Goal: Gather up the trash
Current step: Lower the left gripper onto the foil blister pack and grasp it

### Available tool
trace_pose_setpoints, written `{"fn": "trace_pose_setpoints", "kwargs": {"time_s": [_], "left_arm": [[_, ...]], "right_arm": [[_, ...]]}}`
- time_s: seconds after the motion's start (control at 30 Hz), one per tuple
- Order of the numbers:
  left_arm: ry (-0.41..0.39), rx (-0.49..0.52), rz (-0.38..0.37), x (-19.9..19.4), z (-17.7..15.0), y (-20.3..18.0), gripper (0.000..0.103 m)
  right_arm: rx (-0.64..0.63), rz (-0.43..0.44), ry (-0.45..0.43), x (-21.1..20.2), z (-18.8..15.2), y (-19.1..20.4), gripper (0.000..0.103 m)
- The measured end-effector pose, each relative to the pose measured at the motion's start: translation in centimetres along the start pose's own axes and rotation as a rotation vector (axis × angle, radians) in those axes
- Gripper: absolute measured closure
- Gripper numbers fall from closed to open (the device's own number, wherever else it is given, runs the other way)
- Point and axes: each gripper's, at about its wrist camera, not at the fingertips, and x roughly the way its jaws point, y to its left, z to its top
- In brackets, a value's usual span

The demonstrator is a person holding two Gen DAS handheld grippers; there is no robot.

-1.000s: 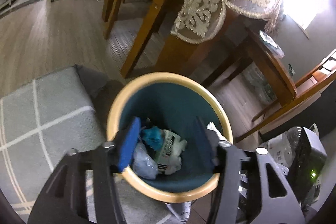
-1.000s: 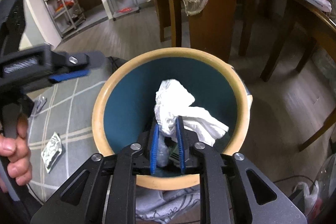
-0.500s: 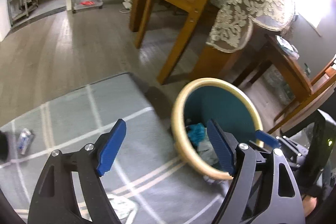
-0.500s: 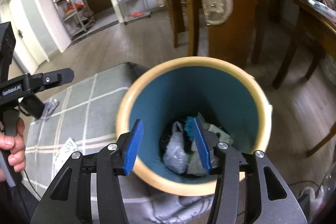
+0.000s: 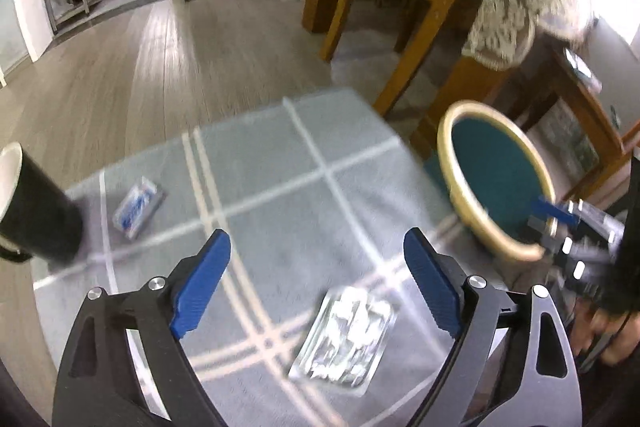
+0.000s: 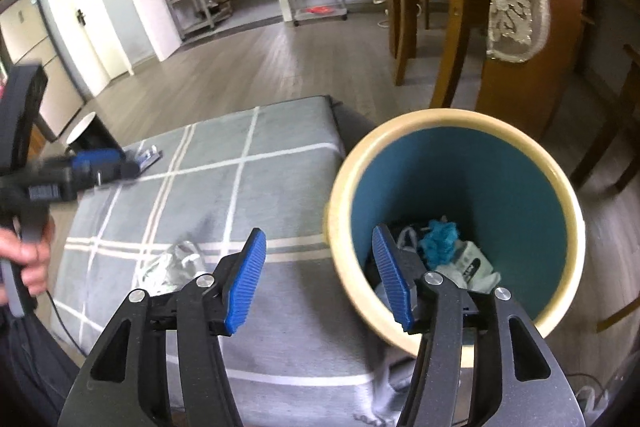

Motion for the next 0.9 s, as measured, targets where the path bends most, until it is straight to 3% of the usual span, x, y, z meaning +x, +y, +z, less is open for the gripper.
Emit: {"fn": "trace_pose_setpoints", "kwargs": {"time_s": [0.3, 0.5, 0.67, 0.83, 0.9], "left_arm": [[0.118, 0.192, -0.021, 2.9, -5.0, -3.3, 0.012], [0.166, 0.308, 0.003, 4.6, -6.3, -5.4, 0.011], [0.208, 0.345, 0.044, 6.1, -6.7, -5.7, 0.011], [0.228, 0.342, 0.031, 6.7, -6.9, -5.6, 0.012], [0.223, 0.327, 0.01, 6.6, -6.7, -5.3, 0.018]], "right_arm": [[0.003, 0.012, 0.014, 0.5, 0.1, 0.9, 0.046], [0.014, 0.006, 0.01, 0.2, -0.2, 0.6, 0.046], [0.035, 0.006, 0.009, 0.2, -0.3, 0.1, 0.046], [0.034, 0.012, 0.012, 0.5, -0.3, 0.3, 0.046], [0.035, 0.017, 0.016, 0.8, -0.2, 0.5, 0.046]]}}
